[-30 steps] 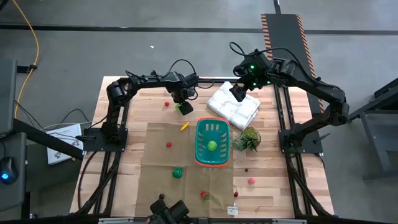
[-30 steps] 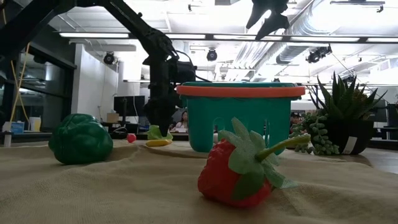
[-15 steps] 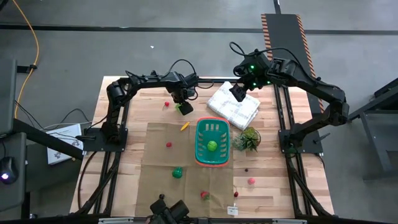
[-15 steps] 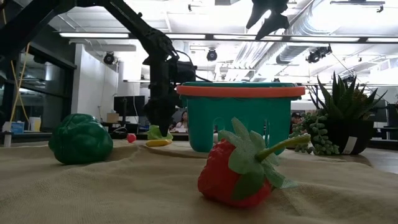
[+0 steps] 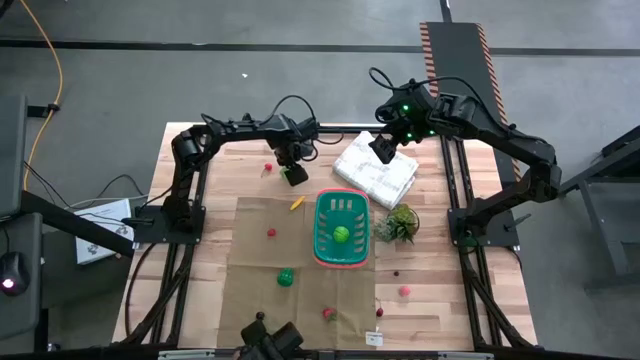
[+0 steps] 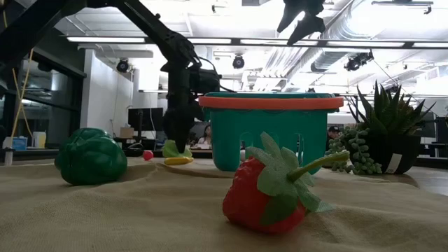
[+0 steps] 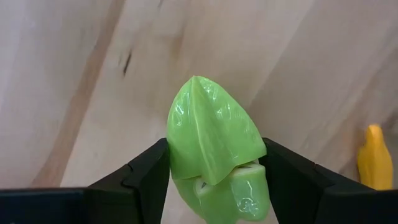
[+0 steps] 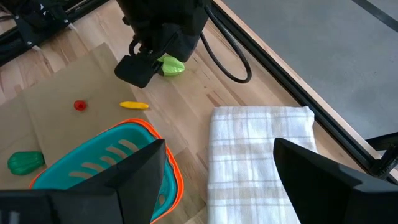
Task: Pick and placing Produce into tupperware
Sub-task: Put the green starfruit into the blue basket
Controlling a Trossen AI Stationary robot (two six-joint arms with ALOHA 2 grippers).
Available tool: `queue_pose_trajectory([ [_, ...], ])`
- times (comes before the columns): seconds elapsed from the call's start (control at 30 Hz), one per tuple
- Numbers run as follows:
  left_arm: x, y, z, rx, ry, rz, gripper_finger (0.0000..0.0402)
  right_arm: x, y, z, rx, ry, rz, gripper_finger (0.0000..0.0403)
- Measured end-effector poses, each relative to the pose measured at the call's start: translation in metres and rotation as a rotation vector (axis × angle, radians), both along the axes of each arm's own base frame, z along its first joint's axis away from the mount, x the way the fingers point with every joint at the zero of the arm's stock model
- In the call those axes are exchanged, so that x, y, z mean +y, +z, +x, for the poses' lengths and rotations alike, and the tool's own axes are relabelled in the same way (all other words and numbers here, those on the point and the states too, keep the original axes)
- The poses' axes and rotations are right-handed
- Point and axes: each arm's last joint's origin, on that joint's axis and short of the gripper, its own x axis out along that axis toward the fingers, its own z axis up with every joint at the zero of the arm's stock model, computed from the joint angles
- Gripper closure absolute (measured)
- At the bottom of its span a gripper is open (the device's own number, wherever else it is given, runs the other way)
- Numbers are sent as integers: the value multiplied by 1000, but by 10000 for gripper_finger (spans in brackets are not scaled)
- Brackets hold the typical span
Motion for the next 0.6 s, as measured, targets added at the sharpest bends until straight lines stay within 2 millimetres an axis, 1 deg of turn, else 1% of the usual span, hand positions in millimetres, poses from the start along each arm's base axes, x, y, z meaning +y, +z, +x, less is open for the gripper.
queue_pose_trajectory([
  [0.17,2,16,3,3,-27,-5,187,0,0,0,0,3,-3,114],
  [0.3,5,34,8,-33,-45,-15,190,-1,1,1,-16,8,-15,114],
  [0.4,8,53,13,-72,-51,-6,189,-2,4,2,-37,20,-40,114],
  [0.5,10,71,16,-93,-56,6,186,-6,8,-3,-60,10,-62,114],
  [0.6,12,90,18,-121,-58,15,187,-10,15,-14,-81,-17,-83,114],
])
